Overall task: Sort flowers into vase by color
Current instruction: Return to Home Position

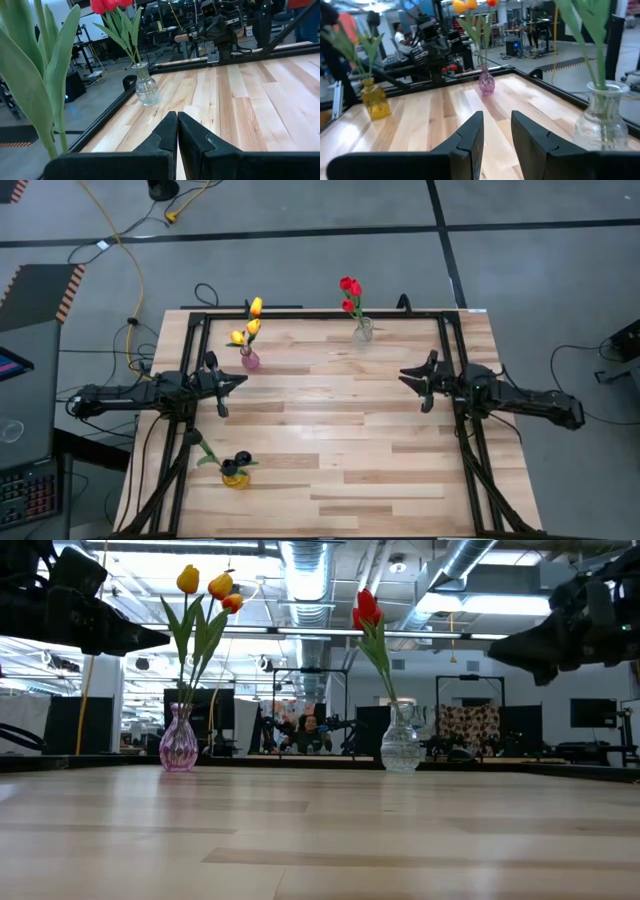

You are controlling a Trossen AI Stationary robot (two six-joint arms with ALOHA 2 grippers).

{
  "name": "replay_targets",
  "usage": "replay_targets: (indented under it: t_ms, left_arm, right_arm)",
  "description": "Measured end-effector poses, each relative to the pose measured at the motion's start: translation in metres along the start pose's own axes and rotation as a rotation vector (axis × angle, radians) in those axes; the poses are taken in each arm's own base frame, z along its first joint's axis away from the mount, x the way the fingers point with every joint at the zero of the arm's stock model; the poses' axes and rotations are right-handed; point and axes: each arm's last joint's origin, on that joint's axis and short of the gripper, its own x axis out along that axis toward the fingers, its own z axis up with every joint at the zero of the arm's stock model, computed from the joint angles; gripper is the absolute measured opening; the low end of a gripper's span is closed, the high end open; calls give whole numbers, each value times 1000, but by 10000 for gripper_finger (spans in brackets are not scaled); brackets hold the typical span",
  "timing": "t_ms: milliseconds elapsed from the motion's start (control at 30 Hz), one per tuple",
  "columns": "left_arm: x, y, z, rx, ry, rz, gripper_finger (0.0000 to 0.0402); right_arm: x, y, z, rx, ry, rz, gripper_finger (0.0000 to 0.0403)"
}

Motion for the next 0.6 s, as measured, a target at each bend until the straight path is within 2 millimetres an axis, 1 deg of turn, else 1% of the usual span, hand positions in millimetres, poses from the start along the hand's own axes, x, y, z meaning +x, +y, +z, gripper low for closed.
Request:
replay_targets:
  t_ms: [267,600]
  left_arm:
    - [0,0,0,0,0,0,0]
    - [0,0,0,-11,1,0,0]
  right_arm:
    - [0,2,0,-96,3,19,127]
    - [0,2,0,-101,2,20,127]
